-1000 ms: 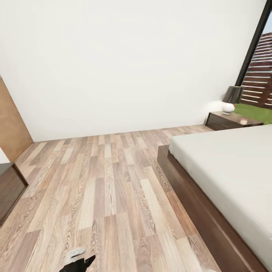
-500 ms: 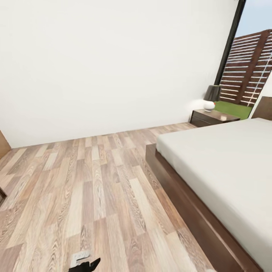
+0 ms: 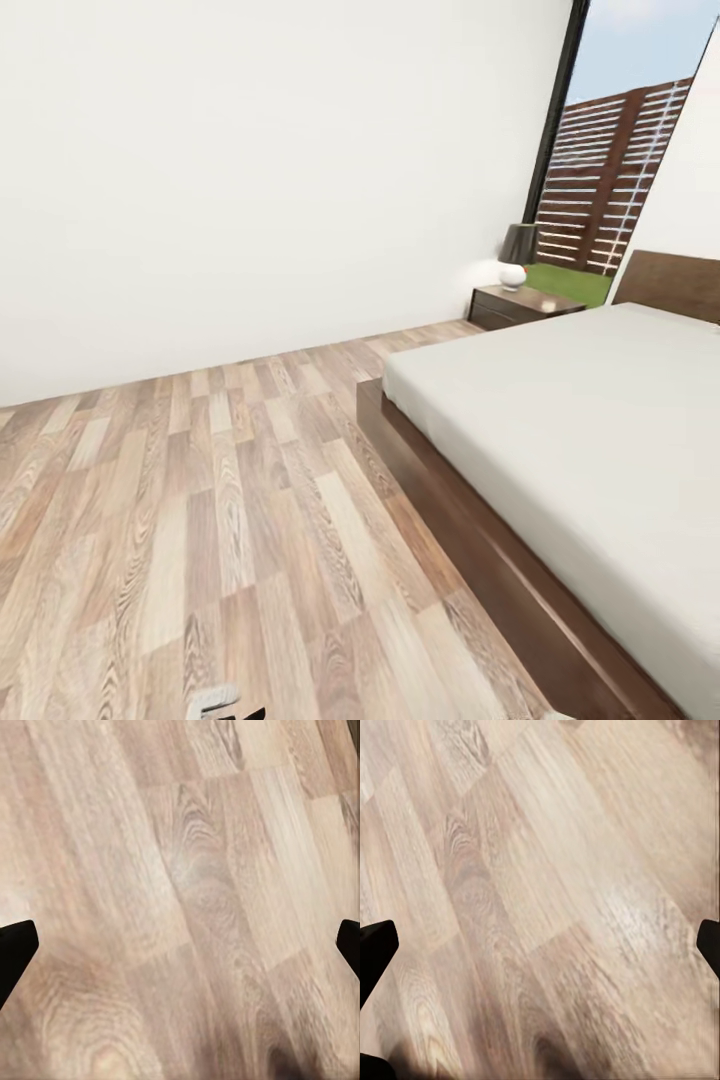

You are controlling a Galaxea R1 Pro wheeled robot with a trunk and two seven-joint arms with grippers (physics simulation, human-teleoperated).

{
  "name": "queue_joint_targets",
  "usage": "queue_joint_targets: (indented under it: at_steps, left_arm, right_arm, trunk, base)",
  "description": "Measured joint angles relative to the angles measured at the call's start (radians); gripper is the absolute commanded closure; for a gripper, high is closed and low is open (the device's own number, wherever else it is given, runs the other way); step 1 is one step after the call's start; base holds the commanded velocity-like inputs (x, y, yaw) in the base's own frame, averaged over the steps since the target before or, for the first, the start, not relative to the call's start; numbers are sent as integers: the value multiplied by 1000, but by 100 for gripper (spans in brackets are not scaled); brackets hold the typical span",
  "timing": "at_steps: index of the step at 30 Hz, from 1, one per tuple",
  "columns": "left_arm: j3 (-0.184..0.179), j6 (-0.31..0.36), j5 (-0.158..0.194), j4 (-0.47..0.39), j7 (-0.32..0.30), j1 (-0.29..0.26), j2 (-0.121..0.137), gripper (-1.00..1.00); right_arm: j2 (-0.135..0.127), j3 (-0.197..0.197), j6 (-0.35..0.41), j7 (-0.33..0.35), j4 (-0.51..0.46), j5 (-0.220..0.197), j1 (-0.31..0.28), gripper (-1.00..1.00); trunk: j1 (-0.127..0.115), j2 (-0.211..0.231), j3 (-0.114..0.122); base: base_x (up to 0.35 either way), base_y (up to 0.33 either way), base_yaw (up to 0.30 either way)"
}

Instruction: In the bedroom, move the book from the bed onto either nightstand, and place the two sandals side by side next to the bed.

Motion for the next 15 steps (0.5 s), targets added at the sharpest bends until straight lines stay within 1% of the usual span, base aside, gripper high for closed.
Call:
queue_joint_targets:
  at_steps: [15]
  left_arm:
    - [-2,-1,0,4,0,0,-3,-100]
  right_arm:
    - [0,0,0,0,0,0,0,-100]
  trunk:
    - [0,0,0]
  base:
    - [0,0,-203]
